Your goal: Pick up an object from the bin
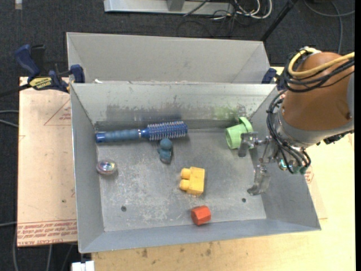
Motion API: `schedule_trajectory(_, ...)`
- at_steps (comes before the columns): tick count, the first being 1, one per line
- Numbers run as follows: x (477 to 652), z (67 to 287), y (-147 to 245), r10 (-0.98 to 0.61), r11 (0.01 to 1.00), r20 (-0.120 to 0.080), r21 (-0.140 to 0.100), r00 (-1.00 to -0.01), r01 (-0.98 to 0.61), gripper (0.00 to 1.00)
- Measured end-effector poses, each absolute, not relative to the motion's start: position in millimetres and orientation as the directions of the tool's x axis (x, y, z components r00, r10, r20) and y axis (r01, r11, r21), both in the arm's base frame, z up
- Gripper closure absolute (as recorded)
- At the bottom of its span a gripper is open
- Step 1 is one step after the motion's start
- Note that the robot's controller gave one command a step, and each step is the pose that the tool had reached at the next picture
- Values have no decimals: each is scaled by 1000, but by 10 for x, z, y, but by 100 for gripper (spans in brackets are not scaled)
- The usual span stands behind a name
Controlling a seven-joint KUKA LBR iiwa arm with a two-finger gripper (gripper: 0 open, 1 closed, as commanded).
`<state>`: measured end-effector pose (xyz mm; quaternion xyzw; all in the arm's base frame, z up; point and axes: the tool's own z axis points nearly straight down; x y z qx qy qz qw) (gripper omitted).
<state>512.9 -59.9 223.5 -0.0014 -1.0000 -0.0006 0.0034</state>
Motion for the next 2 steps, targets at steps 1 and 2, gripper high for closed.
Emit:
schedule_trajectory(1, 5512, 654, 141, -66, 998, 4, 3, -998, -66, 0)
schedule_trajectory(2, 5432, 1015, 396, -75, 997, -4, 2, -997, -75, 0)
